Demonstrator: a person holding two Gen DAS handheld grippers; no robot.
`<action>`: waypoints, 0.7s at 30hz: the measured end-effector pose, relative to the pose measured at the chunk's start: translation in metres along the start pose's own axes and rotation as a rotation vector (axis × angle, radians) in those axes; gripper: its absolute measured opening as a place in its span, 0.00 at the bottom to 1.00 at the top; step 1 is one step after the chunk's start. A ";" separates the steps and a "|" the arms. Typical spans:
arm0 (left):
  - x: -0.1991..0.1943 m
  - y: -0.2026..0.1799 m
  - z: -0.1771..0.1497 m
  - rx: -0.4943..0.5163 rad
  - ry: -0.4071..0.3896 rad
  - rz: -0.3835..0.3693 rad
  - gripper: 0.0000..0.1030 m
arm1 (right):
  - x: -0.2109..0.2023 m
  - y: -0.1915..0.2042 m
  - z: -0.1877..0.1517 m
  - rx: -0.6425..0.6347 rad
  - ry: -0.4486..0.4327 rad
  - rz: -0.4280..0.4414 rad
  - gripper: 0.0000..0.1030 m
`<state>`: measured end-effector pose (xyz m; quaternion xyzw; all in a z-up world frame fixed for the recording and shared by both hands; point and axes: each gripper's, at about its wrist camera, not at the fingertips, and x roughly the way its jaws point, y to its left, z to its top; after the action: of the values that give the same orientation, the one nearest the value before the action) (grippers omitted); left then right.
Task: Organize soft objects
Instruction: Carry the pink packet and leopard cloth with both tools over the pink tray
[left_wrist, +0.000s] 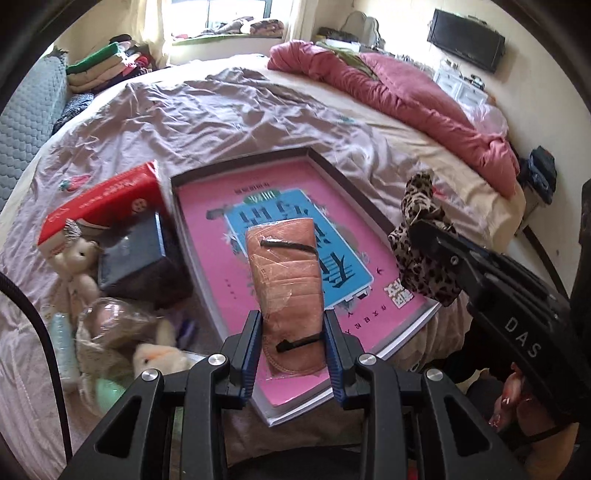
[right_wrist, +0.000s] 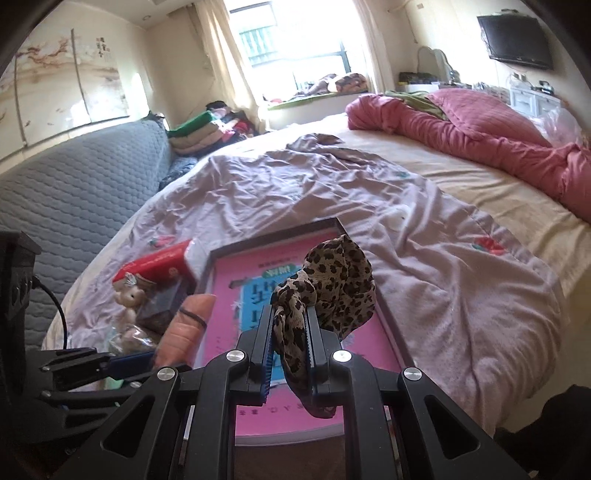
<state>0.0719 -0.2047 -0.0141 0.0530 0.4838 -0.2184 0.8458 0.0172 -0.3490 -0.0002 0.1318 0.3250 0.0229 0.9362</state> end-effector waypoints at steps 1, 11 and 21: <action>0.004 -0.001 0.000 0.005 0.009 0.003 0.31 | 0.003 -0.001 -0.001 0.002 0.005 -0.004 0.14; 0.031 -0.003 -0.003 0.009 0.062 0.019 0.32 | 0.028 -0.010 -0.012 0.010 0.072 -0.018 0.14; 0.046 -0.005 -0.010 0.014 0.102 0.019 0.32 | 0.055 -0.014 -0.024 0.000 0.143 -0.040 0.14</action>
<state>0.0818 -0.2211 -0.0580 0.0746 0.5241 -0.2108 0.8218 0.0450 -0.3494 -0.0552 0.1235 0.3935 0.0134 0.9109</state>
